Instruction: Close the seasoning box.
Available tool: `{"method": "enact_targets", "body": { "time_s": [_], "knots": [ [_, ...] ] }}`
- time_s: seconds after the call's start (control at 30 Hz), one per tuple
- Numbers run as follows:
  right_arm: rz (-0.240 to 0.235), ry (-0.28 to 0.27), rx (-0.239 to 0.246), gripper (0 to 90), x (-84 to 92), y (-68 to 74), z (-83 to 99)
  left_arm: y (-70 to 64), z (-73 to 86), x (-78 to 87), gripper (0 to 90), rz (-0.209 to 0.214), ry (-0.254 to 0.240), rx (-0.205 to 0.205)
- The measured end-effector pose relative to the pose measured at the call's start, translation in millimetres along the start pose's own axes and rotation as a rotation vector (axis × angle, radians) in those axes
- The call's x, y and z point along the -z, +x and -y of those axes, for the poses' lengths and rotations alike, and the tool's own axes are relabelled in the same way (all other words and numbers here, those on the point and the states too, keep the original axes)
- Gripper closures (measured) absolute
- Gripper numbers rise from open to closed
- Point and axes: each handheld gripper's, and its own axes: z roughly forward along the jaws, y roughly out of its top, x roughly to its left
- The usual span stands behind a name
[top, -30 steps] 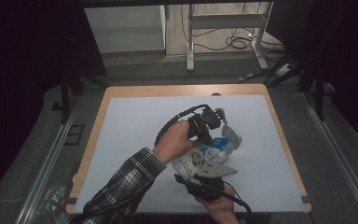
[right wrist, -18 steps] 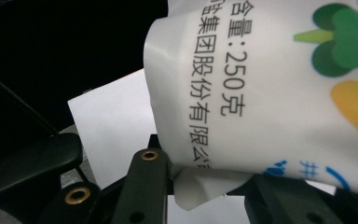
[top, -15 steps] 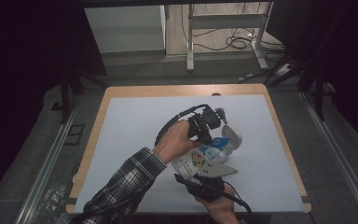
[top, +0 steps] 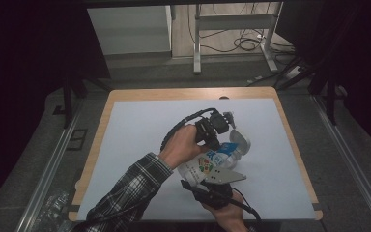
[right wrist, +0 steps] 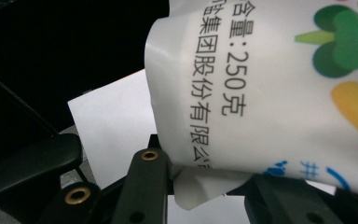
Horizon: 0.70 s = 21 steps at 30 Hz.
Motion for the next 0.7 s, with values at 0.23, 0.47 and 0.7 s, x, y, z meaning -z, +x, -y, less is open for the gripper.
{"method": "enact_targets", "body": {
  "time_s": [0.23, 0.47, 0.7],
  "knots": [
    [0.001, -0.003, 0.000, 74.5, 0.0, 0.1, -0.1, 0.1, -0.3, -0.2, 90.0, 0.001, 0.002, -0.001],
    [-0.002, -0.004, 0.001, 74.5, 0.3, 0.4, -0.2, 0.0, -0.6, 0.1, 90.0, 0.001, 0.006, 0.000],
    [-0.001, -0.003, 0.005, 74.5, 0.0, 0.3, -0.2, 0.8, -0.8, 0.3, 90.0, 0.003, 0.009, 0.000]
  ]
}}
